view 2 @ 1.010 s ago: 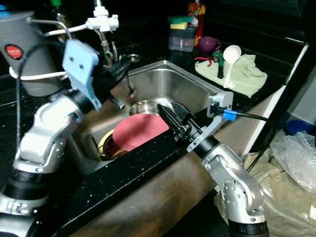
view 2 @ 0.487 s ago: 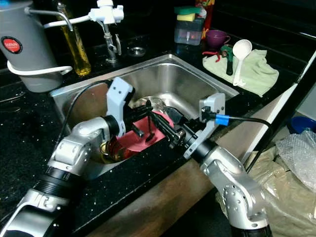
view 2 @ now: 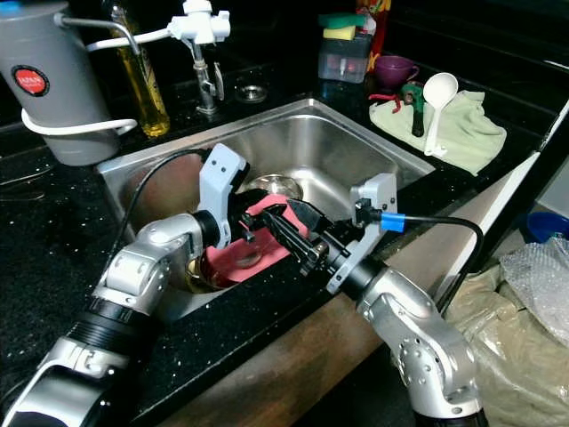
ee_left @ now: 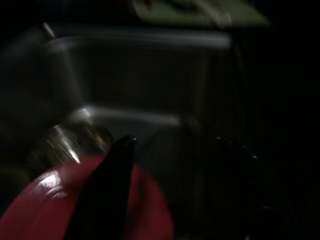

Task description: Kitchen organization

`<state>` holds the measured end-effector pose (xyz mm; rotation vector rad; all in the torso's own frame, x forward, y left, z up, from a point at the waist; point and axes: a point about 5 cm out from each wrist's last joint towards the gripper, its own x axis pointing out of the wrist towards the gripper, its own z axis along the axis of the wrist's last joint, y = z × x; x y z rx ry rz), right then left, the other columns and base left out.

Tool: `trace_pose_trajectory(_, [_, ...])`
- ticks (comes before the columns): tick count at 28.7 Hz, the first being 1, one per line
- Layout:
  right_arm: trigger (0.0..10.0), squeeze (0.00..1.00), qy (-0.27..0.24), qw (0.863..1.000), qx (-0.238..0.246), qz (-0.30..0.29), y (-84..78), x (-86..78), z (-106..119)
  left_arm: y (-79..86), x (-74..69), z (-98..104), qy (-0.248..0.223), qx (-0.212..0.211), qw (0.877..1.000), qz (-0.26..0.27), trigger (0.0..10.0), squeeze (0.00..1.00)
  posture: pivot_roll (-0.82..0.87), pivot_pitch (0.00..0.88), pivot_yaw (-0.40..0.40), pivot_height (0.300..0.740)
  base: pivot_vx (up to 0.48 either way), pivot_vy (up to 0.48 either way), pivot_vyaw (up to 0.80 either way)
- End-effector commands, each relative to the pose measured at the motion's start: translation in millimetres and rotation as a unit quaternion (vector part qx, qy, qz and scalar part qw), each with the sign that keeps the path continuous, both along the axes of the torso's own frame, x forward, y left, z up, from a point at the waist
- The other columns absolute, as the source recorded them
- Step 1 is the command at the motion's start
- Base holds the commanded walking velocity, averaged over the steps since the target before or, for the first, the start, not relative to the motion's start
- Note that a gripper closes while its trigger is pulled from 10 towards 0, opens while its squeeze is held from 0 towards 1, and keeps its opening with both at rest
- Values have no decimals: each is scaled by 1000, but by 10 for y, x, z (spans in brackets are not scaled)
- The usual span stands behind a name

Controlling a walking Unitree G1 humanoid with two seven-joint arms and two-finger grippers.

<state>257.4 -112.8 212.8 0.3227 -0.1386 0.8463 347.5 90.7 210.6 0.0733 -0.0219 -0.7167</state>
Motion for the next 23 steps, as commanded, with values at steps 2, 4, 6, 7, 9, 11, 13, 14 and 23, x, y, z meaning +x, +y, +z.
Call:
trace_pose_trajectory(2, [10000,0,-11,1000,20,3,11,-13,41,82,-72,383,-85,5,995,43,10000,1000,-56,24,-2,740,0,0,0])
trace_pose_trajectory(4, [10000,0,-12,1000,26,2,11,-6,42,113,-107,475,-117,22,991,62,10000,1000,-54,26,-3,740,0,0,0])
trace_pose_trajectory(6, [10000,0,-13,999,30,1,11,1,43,144,-141,556,-149,40,985,82,10000,1000,-53,26,-3,740,0,0,0])
trace_pose_trajectory(7, [10000,0,-15,999,33,2,13,3,47,171,-176,624,-176,55,978,99,10000,1000,-51,27,-4,740,0,0,0])
trace_pose_trajectory(9, [10000,0,-18,999,35,4,17,8,50,200,-206,682,-198,66,971,117,10000,1000,-44,27,-4,740,0,0,0])
trace_pose_trajectory(11, [10000,0,-21,999,43,15,28,-1,54,309,-256,757,-230,96,954,163,10000,0,-37,26,-4,740,0,0,394])
trace_pose_trajectory(13, [10000,0,-22,999,45,20,35,-7,52,373,-275,774,-240,110,946,187,10000,0,-36,26,-3,740,0,0,788])
trace_pose_trajectory(14, [10000,0,-22,999,45,20,35,-7,52,373,-275,774,-240,110,946,187,10000,0,-36,26,-3,740,0,0,788])
trace_pose_trajectory(23, [10000,0,-24,997,38,67,91,-63,24,834,-468,715,-251,208,883,336,10000,0,-6,27,-8,740,0,0,792])
